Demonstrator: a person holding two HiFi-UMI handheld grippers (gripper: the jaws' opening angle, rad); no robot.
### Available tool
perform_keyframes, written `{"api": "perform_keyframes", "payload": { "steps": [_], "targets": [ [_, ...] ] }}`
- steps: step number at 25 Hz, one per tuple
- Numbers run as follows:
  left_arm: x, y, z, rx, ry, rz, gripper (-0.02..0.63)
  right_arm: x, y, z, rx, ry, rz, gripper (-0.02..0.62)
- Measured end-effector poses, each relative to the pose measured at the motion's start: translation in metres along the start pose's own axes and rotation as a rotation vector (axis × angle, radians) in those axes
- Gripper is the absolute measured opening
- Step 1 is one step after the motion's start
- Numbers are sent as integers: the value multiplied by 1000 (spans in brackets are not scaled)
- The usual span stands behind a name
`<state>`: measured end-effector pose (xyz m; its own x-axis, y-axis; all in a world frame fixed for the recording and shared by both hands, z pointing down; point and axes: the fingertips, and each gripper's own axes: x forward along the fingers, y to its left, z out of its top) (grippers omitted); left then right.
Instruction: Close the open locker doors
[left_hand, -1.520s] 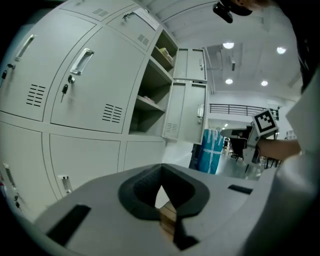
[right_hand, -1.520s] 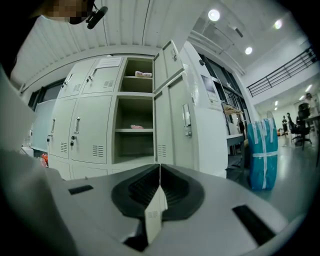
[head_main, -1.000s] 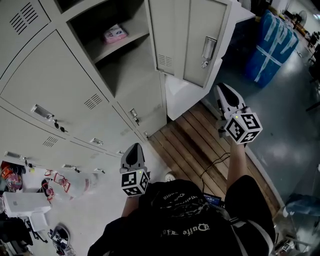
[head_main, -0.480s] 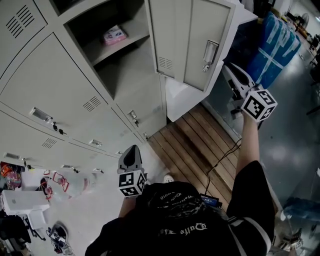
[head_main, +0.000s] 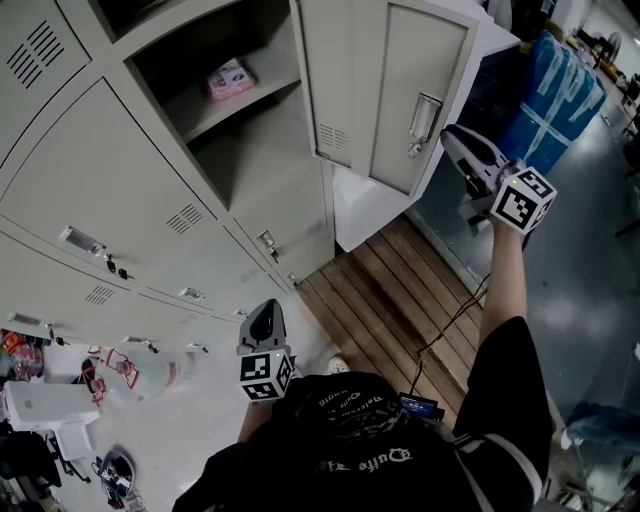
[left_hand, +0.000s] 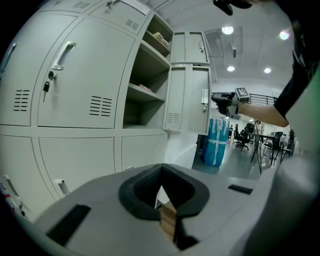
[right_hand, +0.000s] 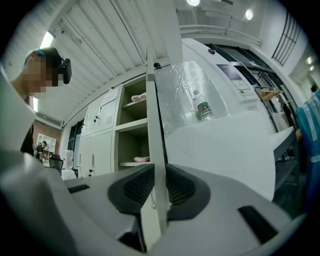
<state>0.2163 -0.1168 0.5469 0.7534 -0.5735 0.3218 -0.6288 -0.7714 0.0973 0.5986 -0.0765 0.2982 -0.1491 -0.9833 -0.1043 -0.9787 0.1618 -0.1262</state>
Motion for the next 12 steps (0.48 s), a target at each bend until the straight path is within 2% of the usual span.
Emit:
{"api": "perform_keyframes", "payload": {
  "steps": [6, 12],
  "targets": [
    [-2, 7, -3, -4, 13, 14, 6, 0, 3, -1, 48, 5, 75, 51],
    [0, 7, -5, 4, 19, 13, 6, -2, 23, -2, 25, 14, 139, 43]
  ]
}}
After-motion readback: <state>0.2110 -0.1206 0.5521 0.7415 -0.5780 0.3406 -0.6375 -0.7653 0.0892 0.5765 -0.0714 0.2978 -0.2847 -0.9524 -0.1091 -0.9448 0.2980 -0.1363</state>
